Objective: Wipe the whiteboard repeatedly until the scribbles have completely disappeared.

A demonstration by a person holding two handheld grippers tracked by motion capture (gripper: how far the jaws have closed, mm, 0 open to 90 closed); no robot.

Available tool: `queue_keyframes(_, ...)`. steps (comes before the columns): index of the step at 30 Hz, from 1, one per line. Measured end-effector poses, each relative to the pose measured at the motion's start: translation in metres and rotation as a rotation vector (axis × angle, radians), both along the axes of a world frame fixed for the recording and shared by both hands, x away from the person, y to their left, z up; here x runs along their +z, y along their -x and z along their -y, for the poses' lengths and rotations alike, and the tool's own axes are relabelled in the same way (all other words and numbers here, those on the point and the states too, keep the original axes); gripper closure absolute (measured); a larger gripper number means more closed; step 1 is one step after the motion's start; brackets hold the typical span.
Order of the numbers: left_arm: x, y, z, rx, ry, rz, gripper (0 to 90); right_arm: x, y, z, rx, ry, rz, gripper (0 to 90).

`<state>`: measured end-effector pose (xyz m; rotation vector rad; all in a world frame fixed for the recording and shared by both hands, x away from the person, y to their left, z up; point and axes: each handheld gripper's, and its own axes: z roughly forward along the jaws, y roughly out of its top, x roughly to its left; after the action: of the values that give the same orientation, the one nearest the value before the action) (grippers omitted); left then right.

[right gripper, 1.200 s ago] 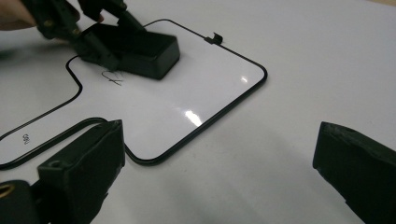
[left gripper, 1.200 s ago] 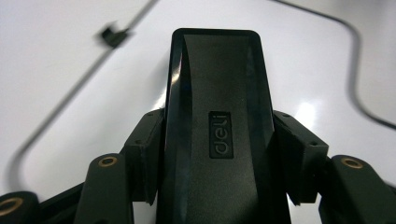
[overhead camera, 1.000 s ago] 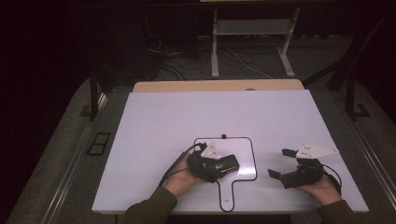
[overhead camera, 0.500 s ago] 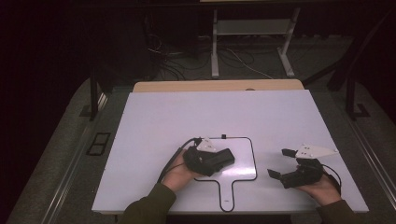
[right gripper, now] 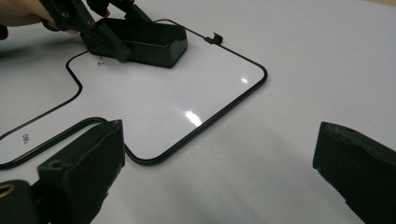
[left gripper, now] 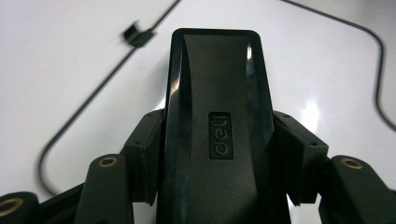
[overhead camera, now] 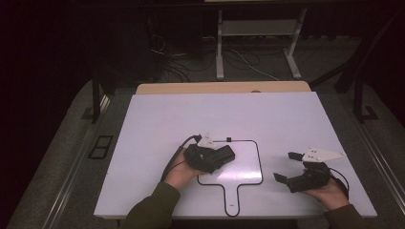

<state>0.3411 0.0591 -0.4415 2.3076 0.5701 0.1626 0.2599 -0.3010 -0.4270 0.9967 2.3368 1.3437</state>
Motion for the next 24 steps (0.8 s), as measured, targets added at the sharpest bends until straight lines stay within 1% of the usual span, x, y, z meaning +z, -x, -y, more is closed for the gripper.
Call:
queue_keyframes(2, 0.001, 0.002, -0.001, -0.011, -0.008, 0.001, 39.3, 0.000, 0.000, 0.000, 0.000, -0.001, 0.001, 1.3)
queue_keyframes(4, 0.001, 0.008, 0.002, -0.036, -0.006, -0.005, 39.3, 0.000, 0.000, 0.000, 0.001, 0.001, 0.000, 1.3)
queue_keyframes(6, 0.001, 0.018, 0.008, -0.070, -0.018, 0.002, 39.3, 0.000, 0.000, 0.000, 0.000, 0.001, 0.000, 1.3)
queue_keyframes(10, 0.002, 0.034, 0.021, -0.127, -0.017, -0.007, 39.3, 0.000, 0.000, 0.000, 0.001, 0.000, -0.002, 1.3)
queue_keyframes(11, 0.002, 0.036, 0.022, -0.140, -0.028, 0.002, 39.3, 0.000, 0.000, 0.000, 0.000, 0.000, -0.002, 1.3)
queue_keyframes(12, 0.002, 0.036, 0.022, -0.139, -0.028, 0.001, 39.3, 0.000, 0.000, 0.000, 0.000, 0.000, -0.003, 1.4)
queue_keyframes(13, 0.002, 0.034, 0.021, -0.130, -0.016, -0.012, 39.3, 0.000, 0.000, 0.000, 0.000, -0.001, -0.002, 1.3)
queue_keyframes(14, 0.002, 0.030, 0.017, -0.124, -0.015, -0.011, 39.3, 0.000, 0.000, 0.000, -0.001, -0.001, -0.002, 1.3)
queue_keyframes(16, 0.002, 0.023, 0.008, -0.089, -0.016, -0.014, 39.3, 0.000, 0.000, 0.000, -0.001, 0.000, 0.000, 1.3)
queue_keyframes(18, 0.001, 0.015, -0.002, -0.043, -0.004, -0.019, 39.3, 0.000, 0.000, 0.000, -0.001, -0.001, 0.000, 1.3)
queue_keyframes(19, 0.001, 0.011, -0.008, -0.031, -0.006, -0.019, 39.3, 0.000, 0.000, 0.000, -0.001, -0.001, 0.000, 1.3)
queue_keyframes(20, 0.001, 0.009, -0.013, -0.013, 0.003, -0.025, 39.3, 0.000, 0.000, 0.000, -0.002, -0.001, -0.001, 1.3)
queue_keyframes(22, 0.001, 0.004, -0.021, 0.008, 0.003, -0.029, 39.3, 0.000, 0.000, 0.000, -0.002, -0.001, -0.001, 1.3)
queue_keyframes(24, 0.001, 0.003, -0.025, 0.011, 0.003, -0.033, 39.3, 0.000, 0.000, 0.000, -0.001, -0.002, -0.002, 1.3)
